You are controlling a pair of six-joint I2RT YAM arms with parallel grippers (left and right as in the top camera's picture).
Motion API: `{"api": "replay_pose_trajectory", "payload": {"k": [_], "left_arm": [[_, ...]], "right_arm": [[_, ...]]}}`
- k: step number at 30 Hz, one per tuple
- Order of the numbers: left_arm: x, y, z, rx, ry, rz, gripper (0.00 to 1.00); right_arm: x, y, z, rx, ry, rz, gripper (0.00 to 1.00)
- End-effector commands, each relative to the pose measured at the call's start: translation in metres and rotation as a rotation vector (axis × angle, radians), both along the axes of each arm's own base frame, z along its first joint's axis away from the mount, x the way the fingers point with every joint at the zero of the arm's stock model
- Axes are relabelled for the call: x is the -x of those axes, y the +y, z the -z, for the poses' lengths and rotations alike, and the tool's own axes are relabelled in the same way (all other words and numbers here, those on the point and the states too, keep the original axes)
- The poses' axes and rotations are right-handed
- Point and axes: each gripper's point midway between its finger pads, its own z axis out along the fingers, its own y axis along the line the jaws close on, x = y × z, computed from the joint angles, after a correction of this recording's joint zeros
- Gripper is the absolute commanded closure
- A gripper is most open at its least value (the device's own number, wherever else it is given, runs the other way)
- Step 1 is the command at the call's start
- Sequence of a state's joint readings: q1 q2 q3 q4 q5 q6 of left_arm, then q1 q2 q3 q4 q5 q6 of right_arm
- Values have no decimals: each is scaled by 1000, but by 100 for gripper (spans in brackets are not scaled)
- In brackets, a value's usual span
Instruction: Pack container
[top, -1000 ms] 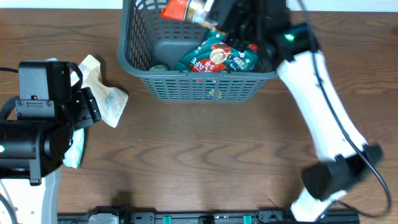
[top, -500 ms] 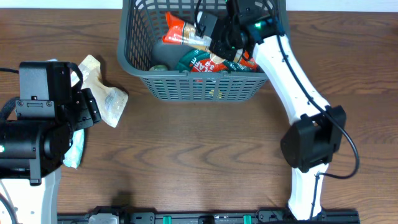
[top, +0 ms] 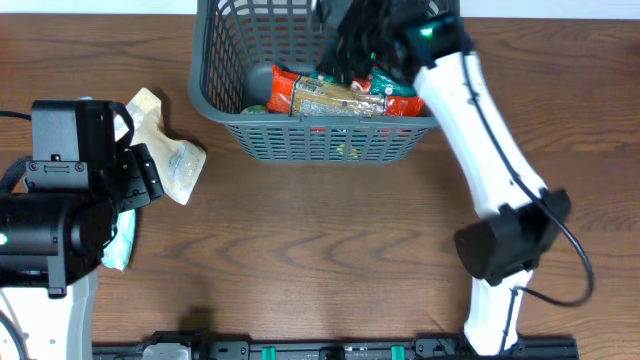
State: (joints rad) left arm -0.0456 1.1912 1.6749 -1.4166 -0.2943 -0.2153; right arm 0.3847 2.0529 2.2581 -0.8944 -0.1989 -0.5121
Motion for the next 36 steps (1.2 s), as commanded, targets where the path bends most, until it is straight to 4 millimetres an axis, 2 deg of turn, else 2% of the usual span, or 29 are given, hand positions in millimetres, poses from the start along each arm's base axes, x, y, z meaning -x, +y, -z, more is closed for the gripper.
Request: {"api": "replay_pose_trajectory", "payload": {"k": [1,3,4,6,8,10,12,14,17,21,25,28,36], "left_arm": [[-2,2,0,38,-28,-69,12],[-5,1,-1,79,-66,-132,11],[-6,1,-2,99,-83,-162,11],[-12,1,-1,142,-114,-226,10],[-20,2,3,193,-136,-314,7],[-29,5,10,228,-138,-396,5],[-41,11,22,255,-129,-480,0],[-59,14,36,286,-106,-515,1],[-94,13,67,380,-45,-527,1],[-130,20,114,458,52,-528,1],[-142,35,157,462,146,-577,1],[-153,34,188,494,216,-561,1],[-165,36,247,487,325,-563,1]], "right_arm": [[13,-63,-122,-280,-116,346,1],[17,-122,-143,-391,-100,602,1],[22,-149,-145,-426,-81,700,1],[32,-195,-136,-457,-20,845,1],[47,-243,-111,-464,91,1008,1],[61,-276,-83,-450,205,1119,1],[73,-301,-58,-430,307,1191,1],[83,-322,-33,-414,401,1255,1],[96,-344,-1,-371,509,1327,1],[105,-358,31,-323,604,1359,1],[108,-362,53,-294,652,1363,1],[107,-362,64,-285,669,1366,1],[103,-364,70,-283,662,1368,1]]}}
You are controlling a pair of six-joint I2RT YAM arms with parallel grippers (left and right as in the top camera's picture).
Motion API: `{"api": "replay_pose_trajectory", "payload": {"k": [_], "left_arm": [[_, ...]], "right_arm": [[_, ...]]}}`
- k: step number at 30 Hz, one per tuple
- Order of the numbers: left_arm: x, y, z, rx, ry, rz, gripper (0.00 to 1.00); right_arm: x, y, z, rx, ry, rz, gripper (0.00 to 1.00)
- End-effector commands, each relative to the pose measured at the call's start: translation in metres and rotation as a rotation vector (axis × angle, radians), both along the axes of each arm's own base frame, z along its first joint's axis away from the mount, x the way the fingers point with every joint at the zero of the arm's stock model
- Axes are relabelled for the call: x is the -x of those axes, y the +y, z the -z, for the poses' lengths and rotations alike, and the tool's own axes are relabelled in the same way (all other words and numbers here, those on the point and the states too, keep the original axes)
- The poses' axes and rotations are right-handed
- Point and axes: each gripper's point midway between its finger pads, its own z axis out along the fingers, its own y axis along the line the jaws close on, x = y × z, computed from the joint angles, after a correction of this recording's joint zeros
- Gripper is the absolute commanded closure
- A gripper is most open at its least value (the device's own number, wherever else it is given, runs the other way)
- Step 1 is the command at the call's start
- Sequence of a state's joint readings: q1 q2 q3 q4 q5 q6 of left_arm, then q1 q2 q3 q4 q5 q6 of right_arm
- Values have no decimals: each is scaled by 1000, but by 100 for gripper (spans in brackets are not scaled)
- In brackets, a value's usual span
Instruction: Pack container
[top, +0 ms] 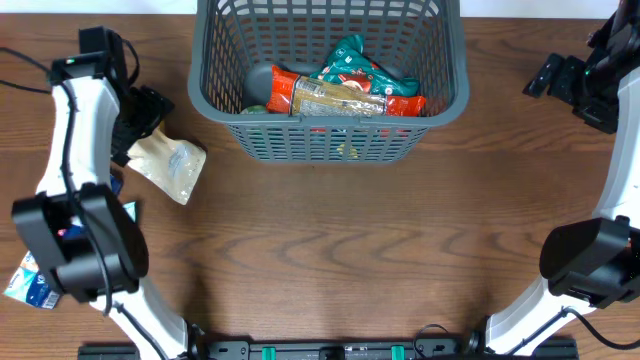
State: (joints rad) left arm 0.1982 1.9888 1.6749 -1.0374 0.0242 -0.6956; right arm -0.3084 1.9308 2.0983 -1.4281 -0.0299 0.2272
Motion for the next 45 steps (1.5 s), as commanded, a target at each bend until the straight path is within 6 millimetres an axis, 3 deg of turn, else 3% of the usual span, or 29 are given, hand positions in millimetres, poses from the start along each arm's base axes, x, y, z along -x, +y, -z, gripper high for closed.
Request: {"api": "replay_pose_trajectory", "payload": {"k": [1,8,17,20,23,27,30,33,37,43,45], "left_arm": [[-1,-2,22,19,44,31,2],[-8,0,63,30,91,28,1],[-9,0,91,42,128,28,3],[-8,-4,95,62,136,29,20],[-10,-12,92,110,121,32,45],[-14,-15,76,127,79,36,72],[-21,-13,46,107,5,52,87],[-27,-7,-5,52,-114,94,94],[-22,-3,-91,-30,-309,189,94],[18,5,-215,-222,-590,192,94],[24,-6,-251,-269,-701,275,94]], "right_arm": [[1,-1,-5,5,-18,-3,1],[1,-3,-5,14,-14,0,1],[3,-3,-5,13,-9,-1,1],[5,-4,-4,22,3,3,1],[7,-6,-4,35,15,-5,1],[9,-5,-3,38,23,-22,1],[9,-5,-3,45,26,-44,1],[9,-6,-3,49,27,-57,1],[9,-6,-3,55,28,-74,1],[9,-6,-3,60,29,-91,1],[10,-6,-3,60,31,-92,1]]}}
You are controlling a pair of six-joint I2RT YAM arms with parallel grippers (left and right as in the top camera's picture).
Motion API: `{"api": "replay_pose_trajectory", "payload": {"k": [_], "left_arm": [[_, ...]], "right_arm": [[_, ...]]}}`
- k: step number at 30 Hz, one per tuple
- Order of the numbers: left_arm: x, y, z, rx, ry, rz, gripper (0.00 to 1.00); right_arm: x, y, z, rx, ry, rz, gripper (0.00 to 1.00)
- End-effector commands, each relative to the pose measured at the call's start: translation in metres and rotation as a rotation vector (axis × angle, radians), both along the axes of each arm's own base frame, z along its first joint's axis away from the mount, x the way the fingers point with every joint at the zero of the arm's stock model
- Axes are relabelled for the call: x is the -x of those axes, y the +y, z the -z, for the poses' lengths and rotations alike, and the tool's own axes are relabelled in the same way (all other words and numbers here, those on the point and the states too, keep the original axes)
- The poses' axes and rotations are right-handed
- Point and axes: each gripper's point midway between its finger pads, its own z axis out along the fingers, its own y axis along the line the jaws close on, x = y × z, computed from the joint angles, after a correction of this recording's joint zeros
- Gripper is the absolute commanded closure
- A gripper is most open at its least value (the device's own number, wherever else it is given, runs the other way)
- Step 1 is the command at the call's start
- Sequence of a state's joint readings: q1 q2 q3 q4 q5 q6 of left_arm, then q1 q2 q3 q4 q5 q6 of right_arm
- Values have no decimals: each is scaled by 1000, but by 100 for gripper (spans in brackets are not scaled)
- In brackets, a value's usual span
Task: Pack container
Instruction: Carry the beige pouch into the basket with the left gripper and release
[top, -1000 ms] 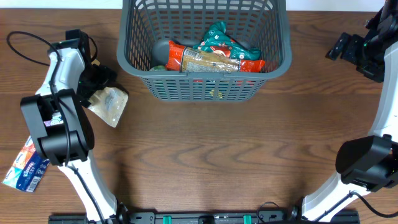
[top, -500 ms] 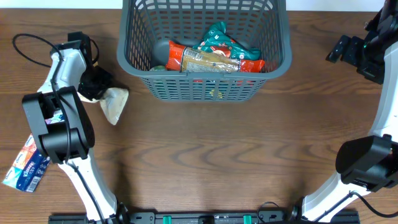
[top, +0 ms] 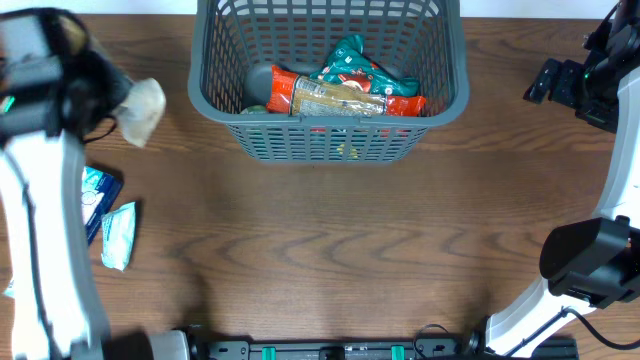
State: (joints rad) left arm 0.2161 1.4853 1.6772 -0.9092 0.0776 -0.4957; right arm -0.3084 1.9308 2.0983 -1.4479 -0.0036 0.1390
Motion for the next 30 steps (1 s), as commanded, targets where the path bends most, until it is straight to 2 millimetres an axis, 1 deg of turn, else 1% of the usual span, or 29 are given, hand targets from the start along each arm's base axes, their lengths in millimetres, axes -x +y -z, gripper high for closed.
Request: {"api": "replay_pose_trajectory", "payload": {"k": [1,2,3,5,6,7,10,12,14,17,19,21,23,26,28,30], "left_arm": [[11,-13,-54,-153,-151,148,95],[10,-32,-69,-204,-207,278,94],[11,-57,-82,-271,-262,441,95],[14,-95,-94,-399,-323,661,94],[16,-113,-96,-490,-343,774,94],[17,-138,-96,-624,-364,931,94],[17,-184,-90,-872,-412,1210,94],[12,-209,-84,-1026,-453,1359,94],[0,-229,-80,-1137,-498,1442,94],[-28,-244,-75,-1192,-544,1450,94],[-49,-249,-63,-1198,-547,1445,94],[-67,-252,-46,-1188,-528,1452,94],[-86,-253,-20,-1169,-490,1469,94],[-109,-254,23,-1131,-424,1503,94],[-120,-255,56,-1095,-369,1534,94],[-127,-255,86,-1063,-315,1564,94]], "right_arm": [[4,-3,-4,17,-2,-19,1],[4,-3,-4,17,-2,-20,1],[4,-3,-4,17,-2,-19,1],[4,-3,-4,16,-2,-19,1],[4,-2,-4,15,-1,-20,1],[4,-2,-4,15,0,-20,1],[5,-2,-4,12,4,-20,1],[6,-1,-4,6,5,-22,1],[6,-1,-4,5,5,-22,1],[6,0,-4,5,6,-22,1],[6,0,-3,5,9,-22,1],[7,0,-3,3,13,-22,1],[9,1,-3,0,19,-23,1],[9,1,-3,1,20,-22,1],[11,1,-2,-2,27,-22,1],[13,3,-1,-6,38,-23,1]]}}
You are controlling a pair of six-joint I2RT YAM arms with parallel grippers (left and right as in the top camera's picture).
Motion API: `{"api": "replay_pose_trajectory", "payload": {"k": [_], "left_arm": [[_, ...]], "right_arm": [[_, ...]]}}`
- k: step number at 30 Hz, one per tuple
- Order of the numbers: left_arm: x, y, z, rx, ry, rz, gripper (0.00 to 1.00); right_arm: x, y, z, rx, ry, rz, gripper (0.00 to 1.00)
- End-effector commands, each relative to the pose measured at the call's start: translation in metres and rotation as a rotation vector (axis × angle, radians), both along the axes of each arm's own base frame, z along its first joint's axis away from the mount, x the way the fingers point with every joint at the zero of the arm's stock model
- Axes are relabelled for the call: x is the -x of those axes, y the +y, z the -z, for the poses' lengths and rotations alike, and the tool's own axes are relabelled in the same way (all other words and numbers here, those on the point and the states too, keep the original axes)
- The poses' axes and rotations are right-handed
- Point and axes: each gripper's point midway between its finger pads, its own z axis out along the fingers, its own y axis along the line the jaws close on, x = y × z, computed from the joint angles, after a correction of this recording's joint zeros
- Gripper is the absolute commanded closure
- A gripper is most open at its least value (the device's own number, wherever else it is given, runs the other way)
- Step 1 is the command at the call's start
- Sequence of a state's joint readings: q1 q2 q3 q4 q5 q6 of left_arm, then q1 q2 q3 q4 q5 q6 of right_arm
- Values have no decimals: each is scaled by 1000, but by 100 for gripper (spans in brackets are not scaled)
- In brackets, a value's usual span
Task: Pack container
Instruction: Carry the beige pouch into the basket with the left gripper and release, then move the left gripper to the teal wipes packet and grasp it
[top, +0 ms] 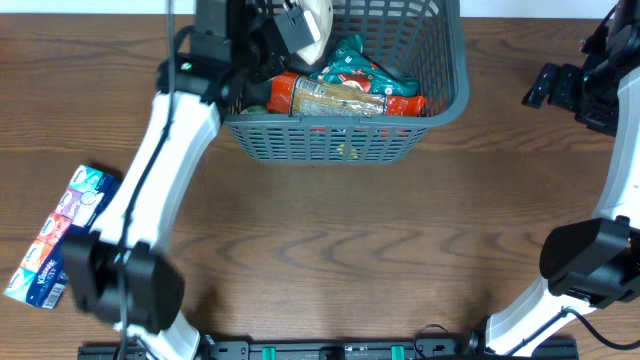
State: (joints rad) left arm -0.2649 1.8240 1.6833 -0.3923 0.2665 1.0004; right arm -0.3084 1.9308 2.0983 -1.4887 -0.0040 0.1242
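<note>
The grey mesh basket stands at the table's far middle. Inside lie a red snack packet, a teal packet and a grey-green item. My left gripper is over the basket's left part, shut on a cream pouch that hangs above the contents. My right gripper is off to the far right, away from the basket, open and with nothing in it.
A colourful tissue pack lies slantwise near the table's left edge. The left arm stretches across from the lower left to the basket. The right arm's base stands at the lower right.
My left gripper has moved with the cream pouch from left of the basket to over the basket's left part. The right arm has stayed put.
At first my right gripper was inside the basket and the cream pouch lay on the table at the left. Then the right arm stood at the far right, a teal packet lay in the basket, and my left gripper was at the pouch. The pouch was lifted, and now hangs over the basket.
</note>
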Motion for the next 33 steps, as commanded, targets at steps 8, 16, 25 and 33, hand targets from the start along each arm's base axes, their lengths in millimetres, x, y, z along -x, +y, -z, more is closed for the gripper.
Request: {"api": "replay_pose_trajectory", "payload": {"k": [8,16,25,33], "left_arm": [[-19,3,99,-77,169,-8,87],[-14,14,13,-28,26,-87,53],[60,91,-155,160,-194,-481,25],[167,219,-111,512,147,-1230,2]], "right_arm": [[11,2,-2,-6,26,-9,1],[13,2,-2,-7,33,-9,1],[13,2,-2,-3,37,-31,1],[12,2,-2,-1,34,-39,1]]}}
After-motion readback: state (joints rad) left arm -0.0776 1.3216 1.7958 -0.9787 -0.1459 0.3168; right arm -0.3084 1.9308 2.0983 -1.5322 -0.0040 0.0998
